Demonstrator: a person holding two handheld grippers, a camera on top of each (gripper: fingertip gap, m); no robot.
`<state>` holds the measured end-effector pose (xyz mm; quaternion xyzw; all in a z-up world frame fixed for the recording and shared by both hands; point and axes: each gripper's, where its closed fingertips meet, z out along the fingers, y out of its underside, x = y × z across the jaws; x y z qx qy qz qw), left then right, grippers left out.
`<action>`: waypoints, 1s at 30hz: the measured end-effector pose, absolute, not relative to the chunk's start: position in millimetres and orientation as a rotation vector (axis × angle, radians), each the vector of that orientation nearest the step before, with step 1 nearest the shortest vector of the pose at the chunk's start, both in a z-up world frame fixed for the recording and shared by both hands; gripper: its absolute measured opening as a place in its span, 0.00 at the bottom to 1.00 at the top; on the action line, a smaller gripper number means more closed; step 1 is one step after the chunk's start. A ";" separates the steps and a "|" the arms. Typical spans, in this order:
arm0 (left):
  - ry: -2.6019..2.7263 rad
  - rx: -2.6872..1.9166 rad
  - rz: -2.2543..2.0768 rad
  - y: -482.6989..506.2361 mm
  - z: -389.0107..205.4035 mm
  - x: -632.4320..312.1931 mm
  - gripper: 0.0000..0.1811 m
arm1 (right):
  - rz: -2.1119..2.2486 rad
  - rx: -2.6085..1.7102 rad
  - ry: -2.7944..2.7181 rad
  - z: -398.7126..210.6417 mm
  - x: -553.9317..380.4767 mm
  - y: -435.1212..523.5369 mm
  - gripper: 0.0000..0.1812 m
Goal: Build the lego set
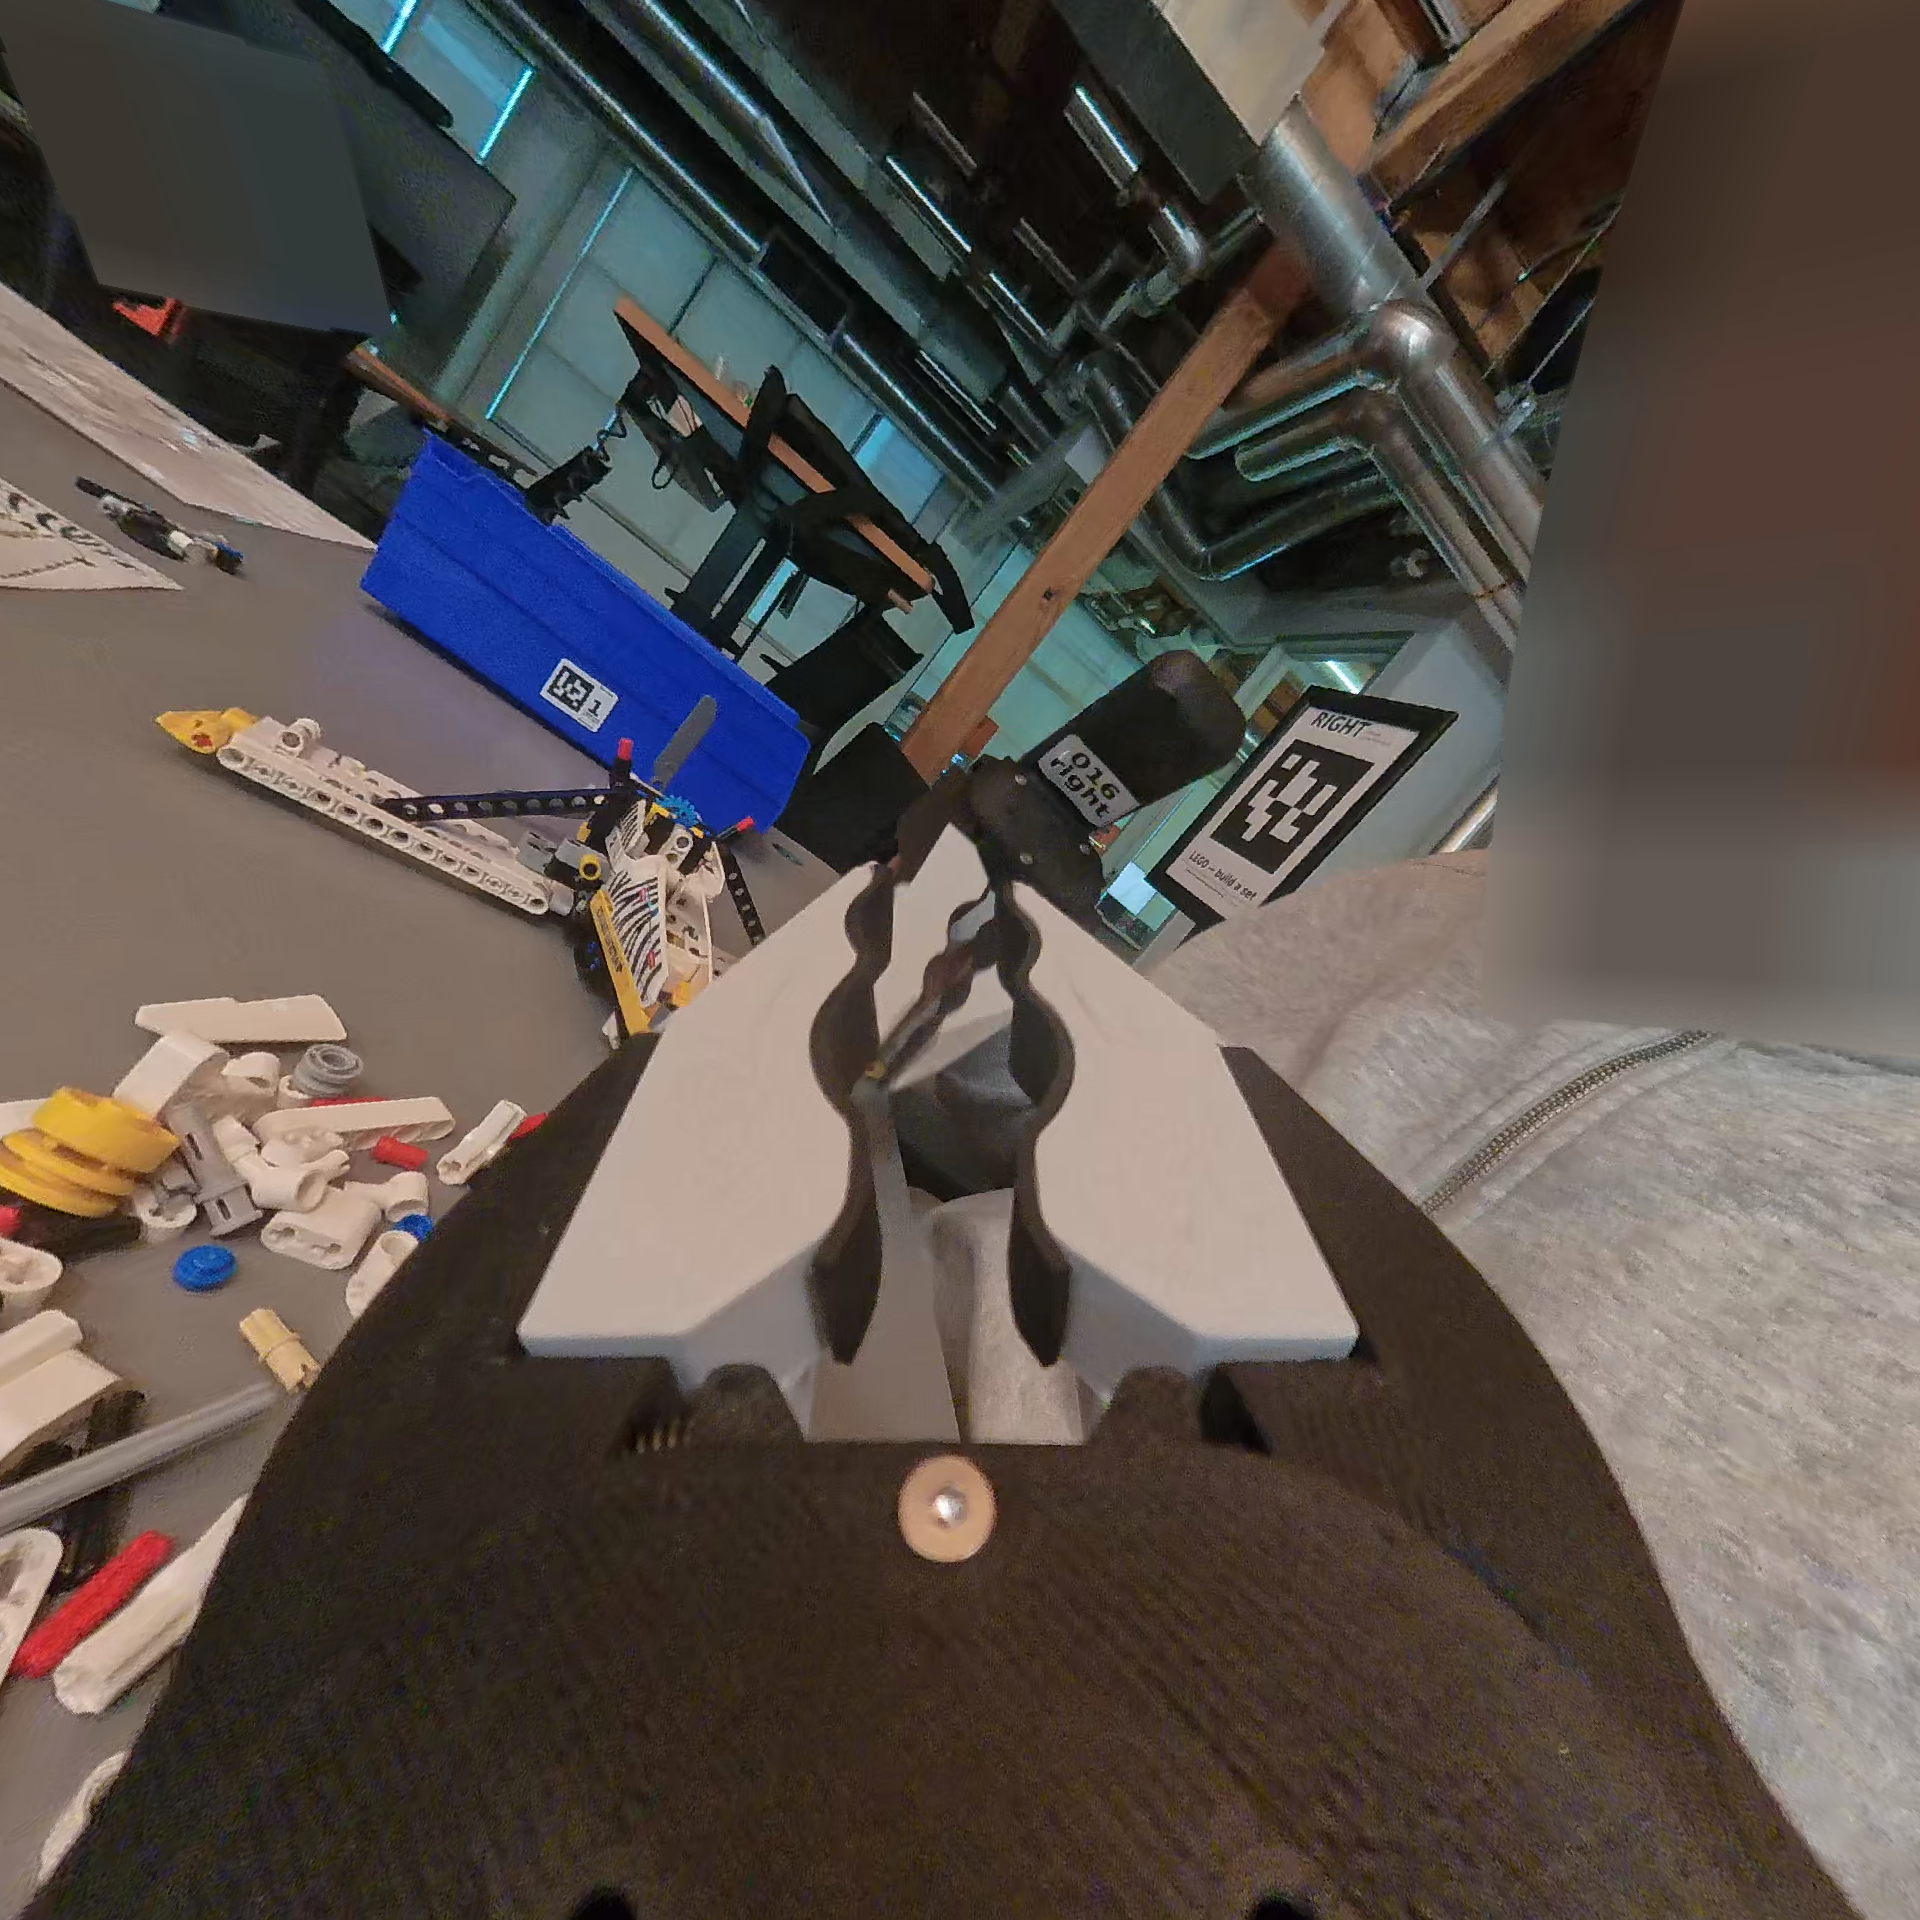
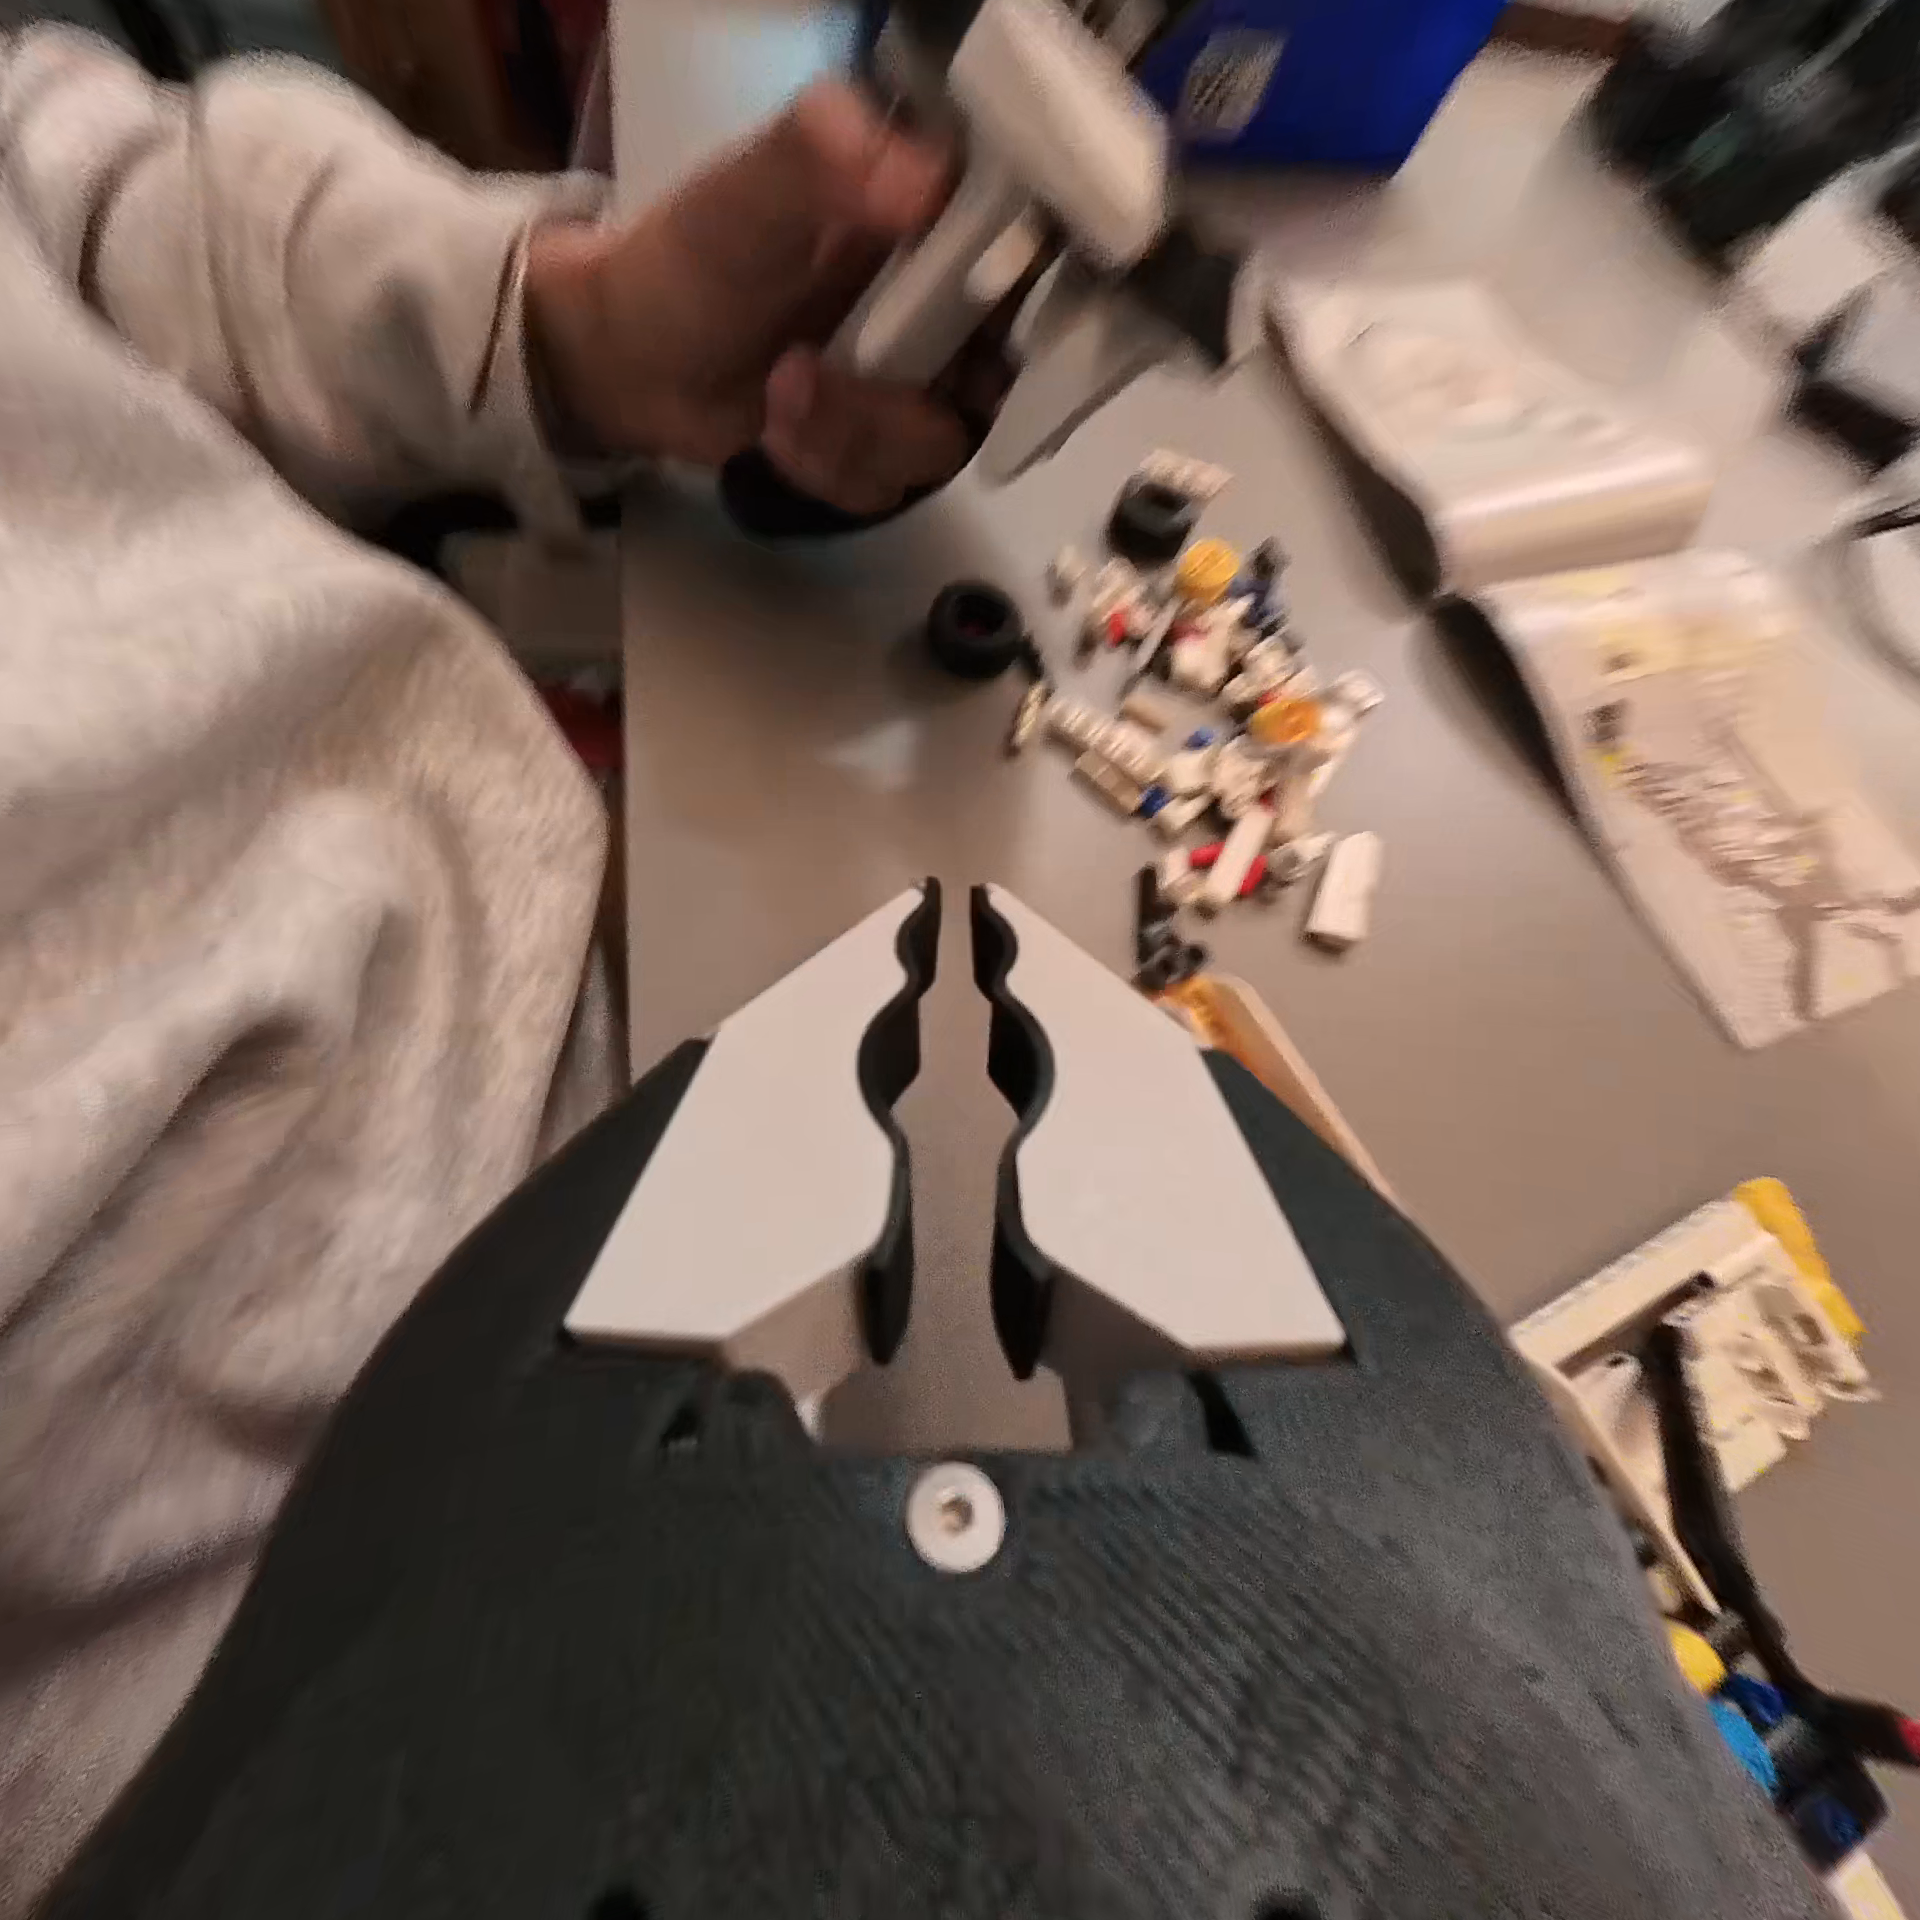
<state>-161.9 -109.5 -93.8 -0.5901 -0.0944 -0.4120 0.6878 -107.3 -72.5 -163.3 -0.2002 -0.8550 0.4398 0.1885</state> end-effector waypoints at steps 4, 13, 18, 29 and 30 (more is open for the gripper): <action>-0.215 -1.299 -0.841 -113.2 -88.8 -168.1 0.09 | 1.649 -0.736 -1.879 -103.7 -122.9 -77.1 0.03; -0.301 -1.259 -0.475 -134.0 -80.7 -195.0 0.11 | 1.678 -0.748 -1.728 -118.8 -124.6 -102.7 0.00; -0.524 -1.333 -0.269 -137.6 -103.3 -228.9 0.11 | 1.640 -0.767 -1.690 -118.2 -134.9 -95.7 0.02; -0.525 -1.502 -0.037 -123.2 -114.1 -238.5 0.00 | 1.672 -0.847 -1.761 -115.4 -168.2 -92.9 0.00; -0.526 -1.495 -0.022 -123.9 -112.3 -239.0 0.00 | 1.710 -0.833 -1.742 -112.7 -168.6 -94.8 0.00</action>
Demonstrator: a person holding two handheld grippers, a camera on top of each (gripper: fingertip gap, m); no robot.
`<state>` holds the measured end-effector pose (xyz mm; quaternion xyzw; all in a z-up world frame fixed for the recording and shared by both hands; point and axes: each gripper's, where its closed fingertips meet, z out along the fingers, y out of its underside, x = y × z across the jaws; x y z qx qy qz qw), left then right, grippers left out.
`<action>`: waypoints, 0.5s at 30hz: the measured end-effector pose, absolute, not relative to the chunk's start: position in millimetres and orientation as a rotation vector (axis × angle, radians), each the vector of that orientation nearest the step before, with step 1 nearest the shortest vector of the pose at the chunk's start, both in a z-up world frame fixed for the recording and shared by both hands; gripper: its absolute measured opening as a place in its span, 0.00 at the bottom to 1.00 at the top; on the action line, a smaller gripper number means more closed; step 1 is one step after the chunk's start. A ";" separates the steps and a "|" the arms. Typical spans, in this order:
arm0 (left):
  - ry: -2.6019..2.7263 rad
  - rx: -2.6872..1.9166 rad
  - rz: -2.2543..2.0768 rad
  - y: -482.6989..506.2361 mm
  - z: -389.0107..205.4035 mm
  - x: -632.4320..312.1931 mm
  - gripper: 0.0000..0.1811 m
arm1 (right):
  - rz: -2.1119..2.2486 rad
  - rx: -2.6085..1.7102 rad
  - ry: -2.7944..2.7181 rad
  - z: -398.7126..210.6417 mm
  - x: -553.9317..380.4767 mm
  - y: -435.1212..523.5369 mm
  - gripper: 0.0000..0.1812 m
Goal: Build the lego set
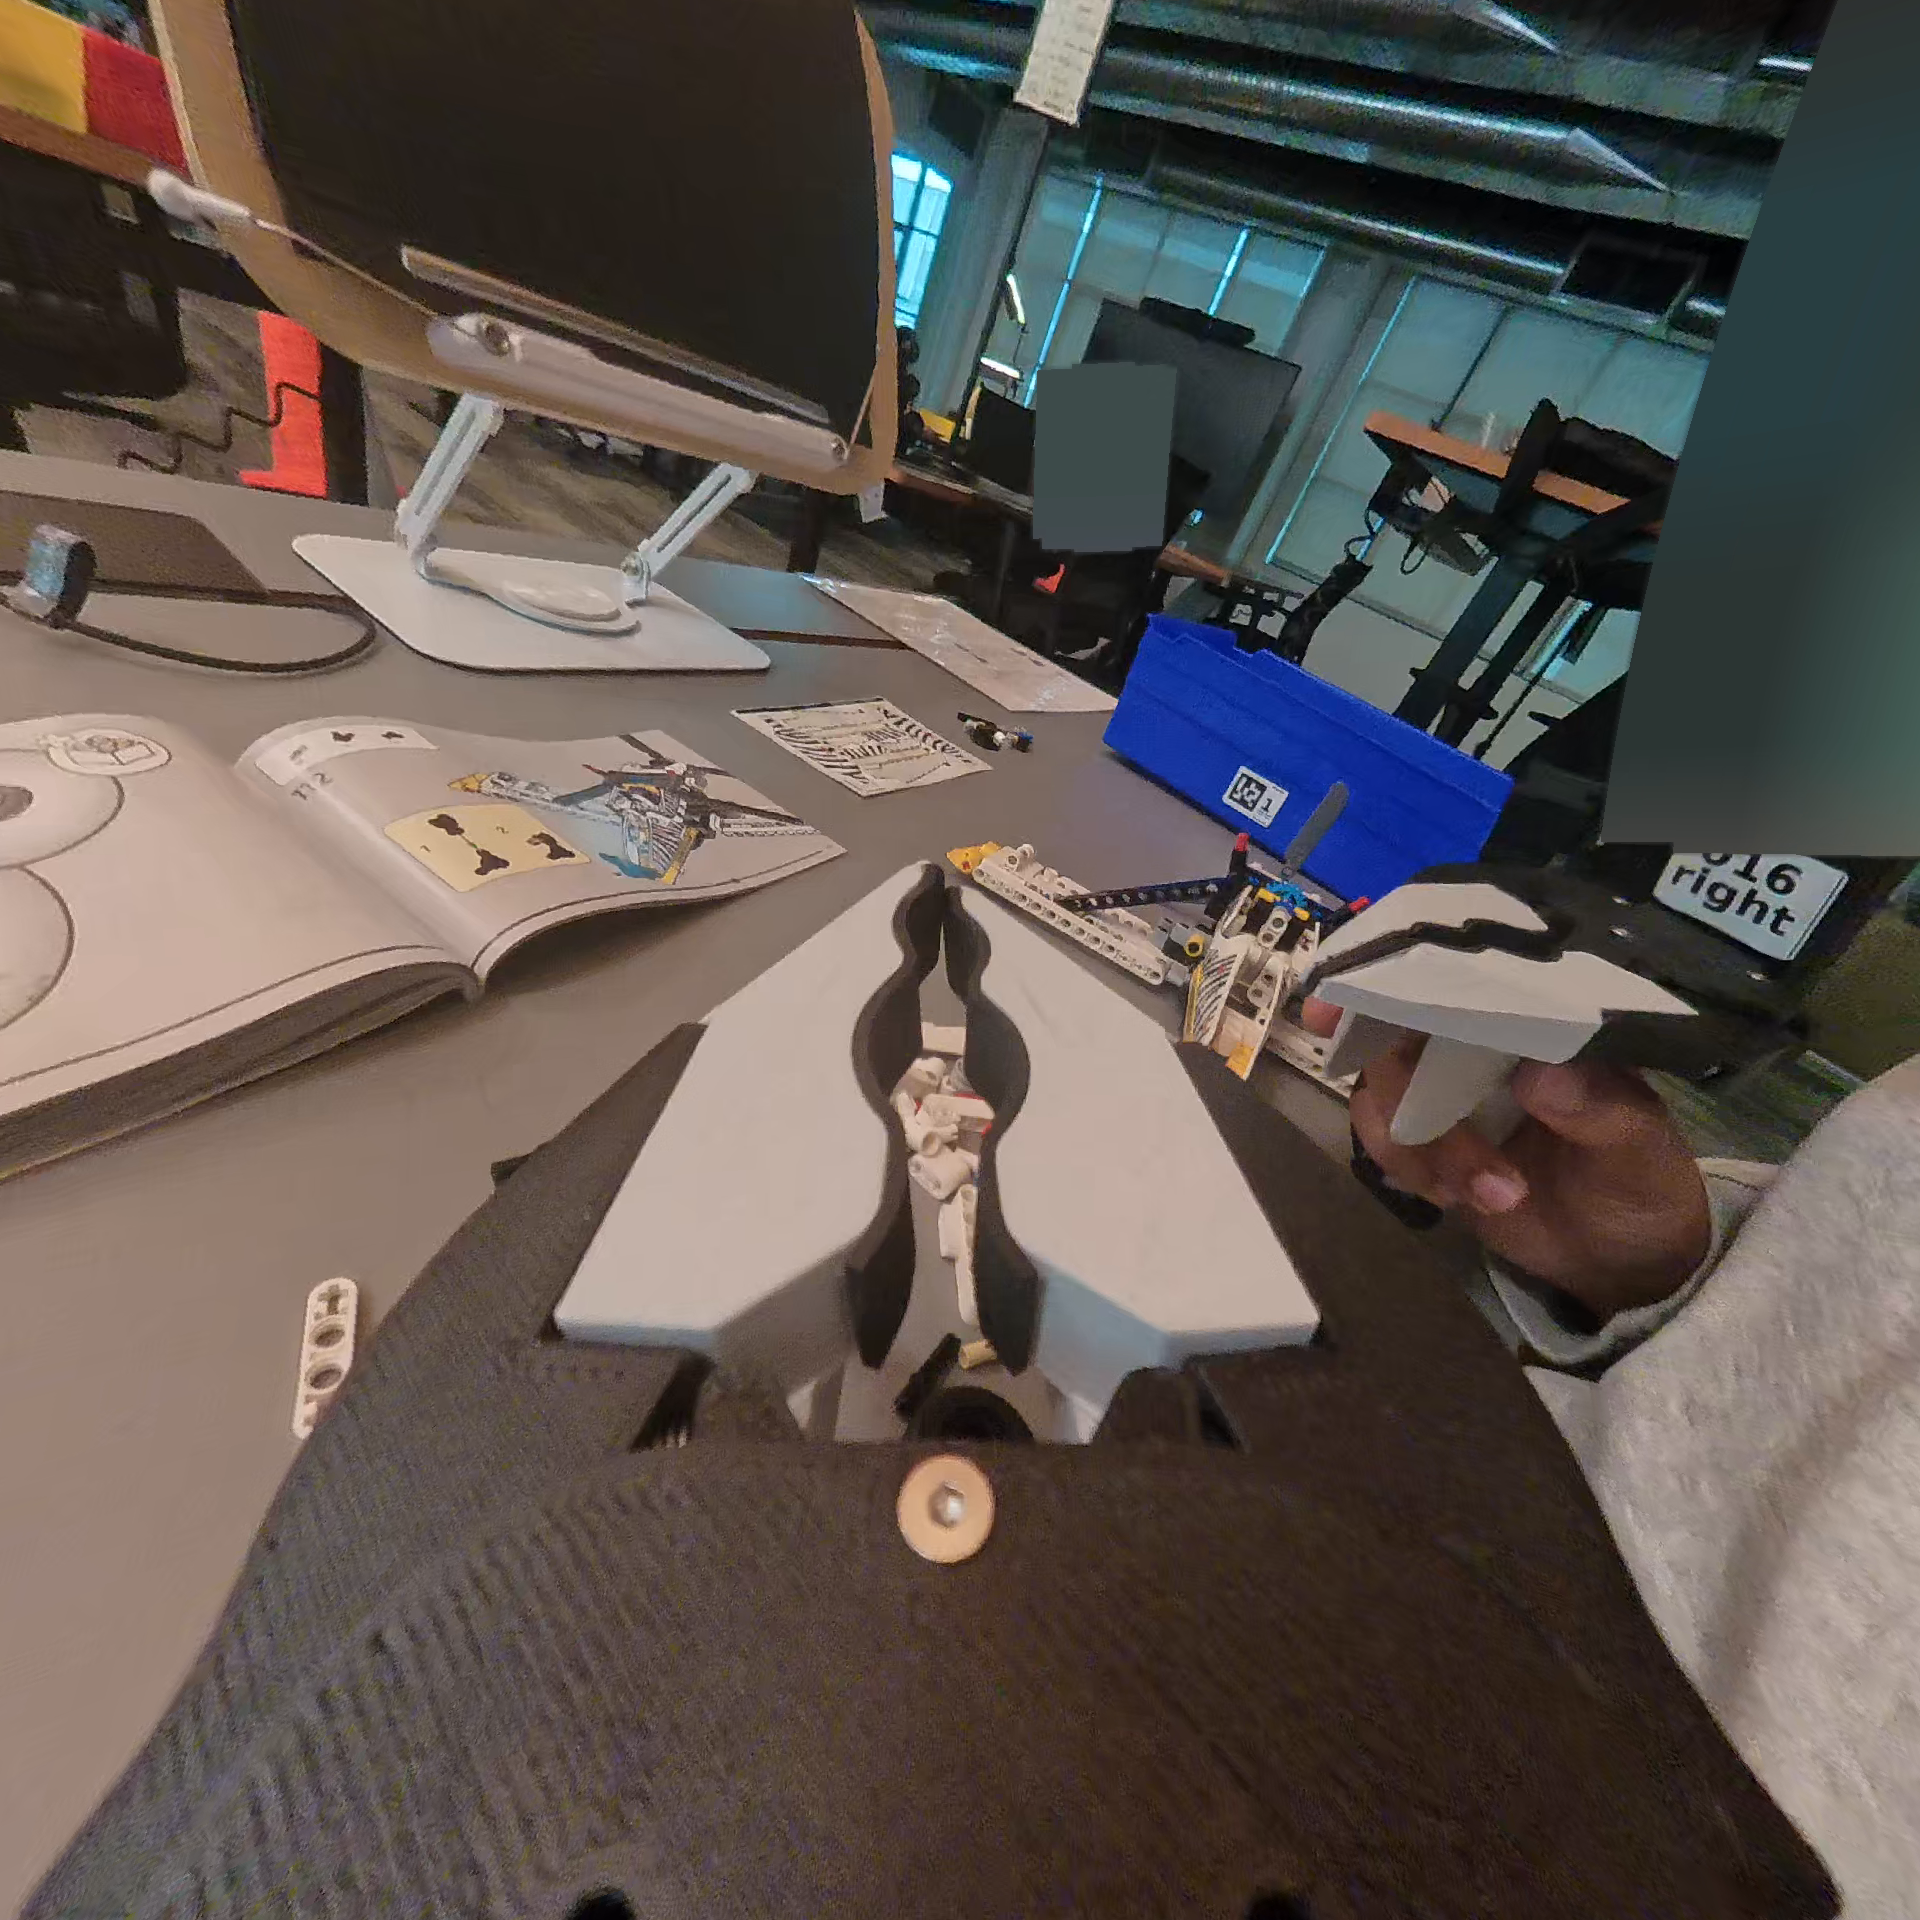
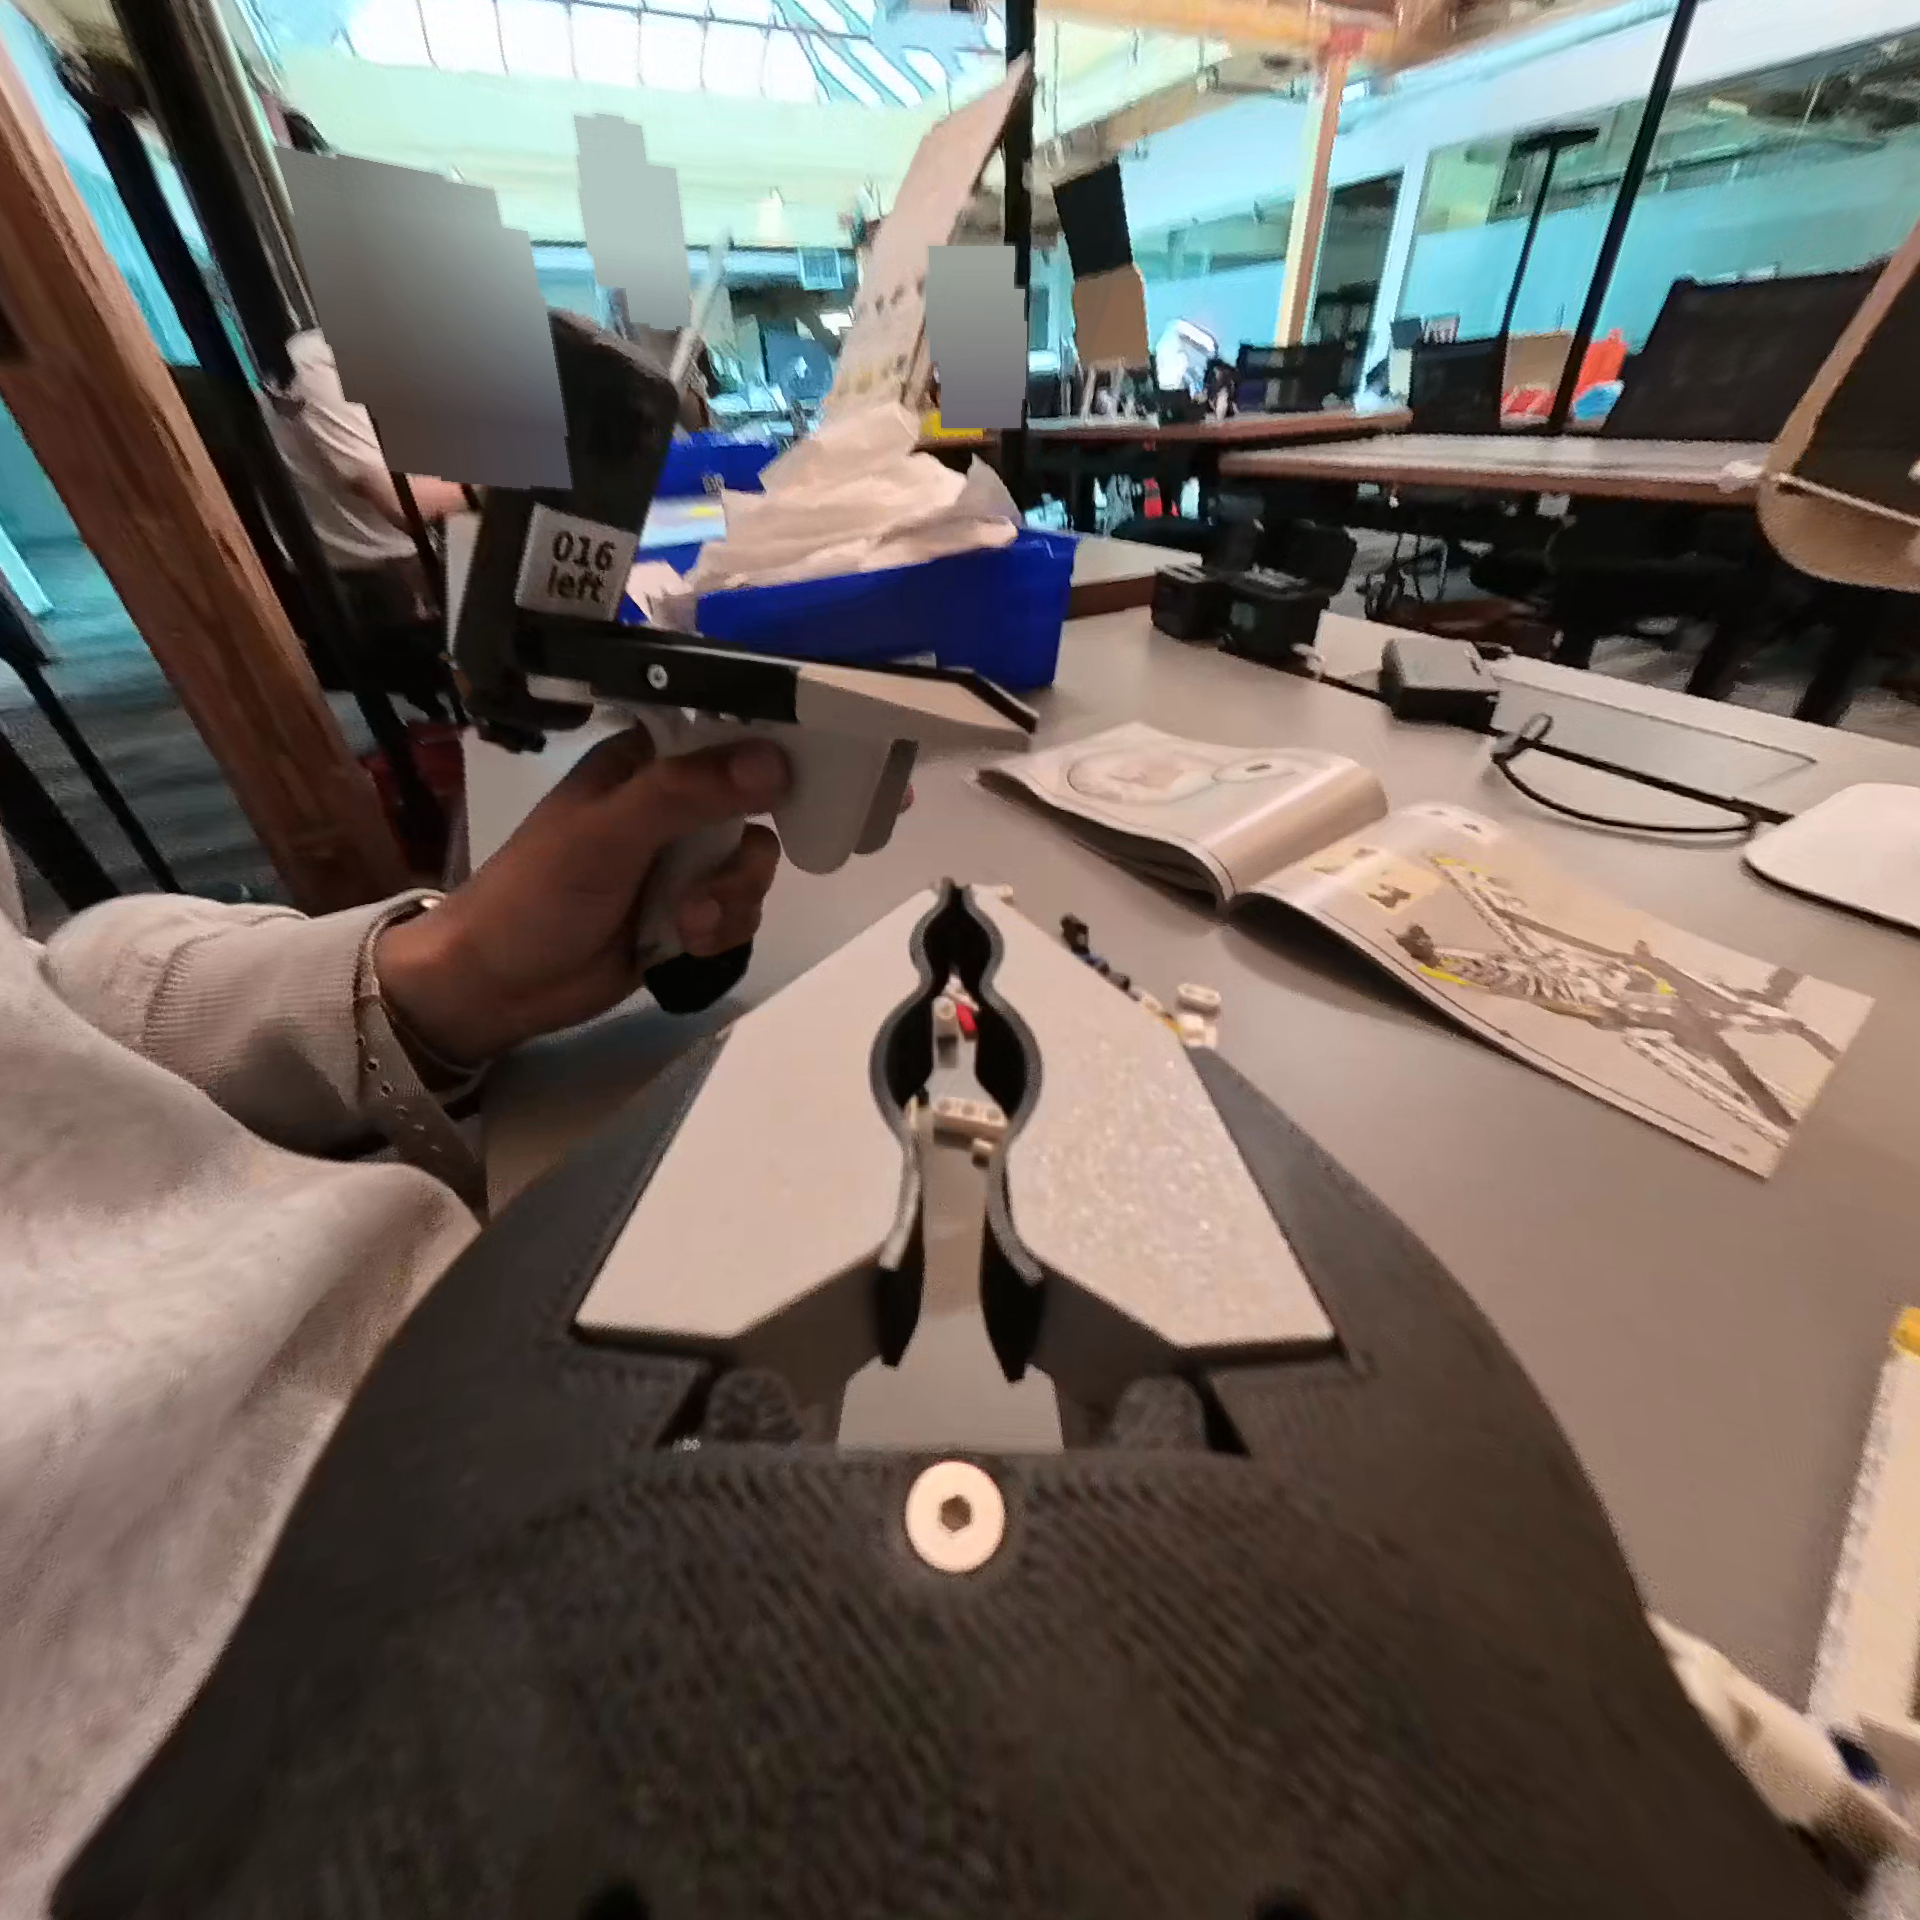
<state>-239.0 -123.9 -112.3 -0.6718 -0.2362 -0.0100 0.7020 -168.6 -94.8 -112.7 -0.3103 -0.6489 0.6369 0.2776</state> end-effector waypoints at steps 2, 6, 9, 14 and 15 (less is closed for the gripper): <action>-0.542 -1.494 0.019 -126.0 -112.2 -240.4 0.00 | 1.740 -0.799 -1.677 -108.5 -169.0 -93.8 0.00; -0.513 -1.563 0.106 -120.1 -120.0 -236.6 0.00 | 1.664 -0.783 -1.462 -91.7 -166.8 -69.8 0.00; -0.485 -1.560 0.266 -121.3 -118.4 -238.2 0.00 | 1.697 -0.775 -1.456 -90.9 -164.7 -70.3 0.00; -0.465 -1.528 0.564 -128.9 -114.9 -248.2 0.00 | 1.797 -0.804 -1.495 -93.5 -169.1 -74.1 0.00; -0.453 -1.522 0.571 -128.1 -113.8 -246.8 0.00 | 1.811 -0.815 -1.508 -95.1 -170.5 -74.9 0.00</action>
